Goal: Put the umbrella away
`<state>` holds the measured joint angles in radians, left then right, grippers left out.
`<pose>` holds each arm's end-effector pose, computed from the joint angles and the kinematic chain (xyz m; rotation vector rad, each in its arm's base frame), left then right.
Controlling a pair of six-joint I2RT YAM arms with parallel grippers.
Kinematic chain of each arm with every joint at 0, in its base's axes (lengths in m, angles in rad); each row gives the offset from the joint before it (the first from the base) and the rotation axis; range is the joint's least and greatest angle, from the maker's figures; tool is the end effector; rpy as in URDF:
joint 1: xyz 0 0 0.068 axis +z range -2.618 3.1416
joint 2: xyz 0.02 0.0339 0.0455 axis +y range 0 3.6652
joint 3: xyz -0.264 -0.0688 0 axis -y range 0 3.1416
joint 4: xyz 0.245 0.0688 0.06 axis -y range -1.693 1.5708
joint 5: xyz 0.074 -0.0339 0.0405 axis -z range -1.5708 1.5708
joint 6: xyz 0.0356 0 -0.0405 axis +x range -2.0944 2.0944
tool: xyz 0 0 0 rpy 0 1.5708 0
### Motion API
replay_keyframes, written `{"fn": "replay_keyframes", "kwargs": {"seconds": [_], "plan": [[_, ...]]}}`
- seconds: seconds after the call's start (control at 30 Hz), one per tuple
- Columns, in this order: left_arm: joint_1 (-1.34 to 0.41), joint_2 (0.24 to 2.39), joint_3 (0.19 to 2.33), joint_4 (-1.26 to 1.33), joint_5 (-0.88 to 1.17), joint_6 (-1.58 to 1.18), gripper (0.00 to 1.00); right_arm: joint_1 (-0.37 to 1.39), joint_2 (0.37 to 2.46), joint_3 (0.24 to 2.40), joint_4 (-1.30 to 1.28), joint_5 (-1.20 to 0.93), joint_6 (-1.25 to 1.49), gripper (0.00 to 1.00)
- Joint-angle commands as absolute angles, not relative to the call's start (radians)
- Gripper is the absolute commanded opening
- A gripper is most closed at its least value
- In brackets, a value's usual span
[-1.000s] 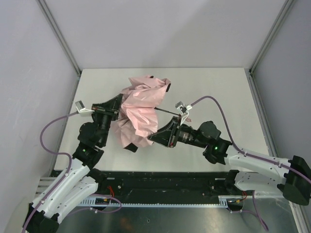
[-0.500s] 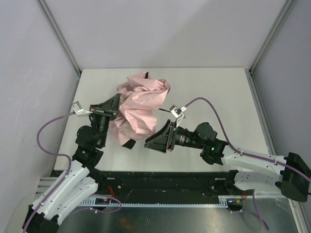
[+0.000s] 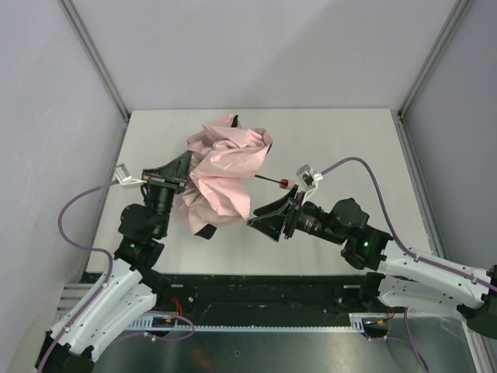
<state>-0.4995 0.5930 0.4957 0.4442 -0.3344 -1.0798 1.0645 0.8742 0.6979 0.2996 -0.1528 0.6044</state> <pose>0.1390 -0.0625 0.3335 -0.6684 1.1509 -1.1555 0.0974 0.1869 0.3455 -0.5067 1.5473 1.4434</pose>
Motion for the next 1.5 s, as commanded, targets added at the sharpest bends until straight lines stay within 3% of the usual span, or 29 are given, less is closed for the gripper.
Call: {"fn": "replay_keyframes", "kwargs": {"seconds": [0.0,0.23,0.33,0.43,0.63,0.77,0.97,1.1,1.23,1.33,1.47], "plan": [[-0.492,0.581,0.502,0.554,-0.327,-1.085,0.00,1.065,0.914,0.743,0.371,-0.151,0.567,0.57],[-0.492,0.595,0.507,0.559,-0.324,-1.077,0.00,1.066,1.091,0.818,0.564,-0.282,0.680,0.49],[-0.493,0.609,0.514,0.569,-0.339,-1.046,0.00,1.077,1.134,0.820,0.658,-0.362,0.751,0.16],[-0.492,0.628,0.518,0.591,-0.380,-1.009,0.00,1.107,1.174,0.807,0.760,-0.445,0.854,0.06],[-0.491,0.655,0.535,0.621,-0.362,-1.000,0.00,1.140,1.273,0.765,1.036,-0.506,1.038,0.08],[-0.491,0.635,0.510,0.626,-0.349,-1.025,0.00,1.131,1.227,0.764,0.823,-0.413,0.922,0.20],[-0.491,0.587,0.484,0.626,-0.332,-1.034,0.00,1.163,1.029,0.763,0.410,-0.112,0.646,0.49],[-0.491,0.586,0.484,0.626,-0.314,-1.057,0.00,1.192,0.985,0.762,0.350,-0.046,0.561,0.54],[-0.491,0.589,0.489,0.626,-0.308,-1.066,0.00,1.224,1.035,0.763,0.445,-0.104,0.589,0.55],[-0.491,0.589,0.493,0.627,-0.297,-1.069,0.00,1.244,1.108,0.763,0.559,-0.172,0.662,0.49],[-0.491,0.591,0.501,0.627,-0.270,-1.050,0.00,1.255,1.208,0.763,0.656,-0.235,0.710,0.23]]}}
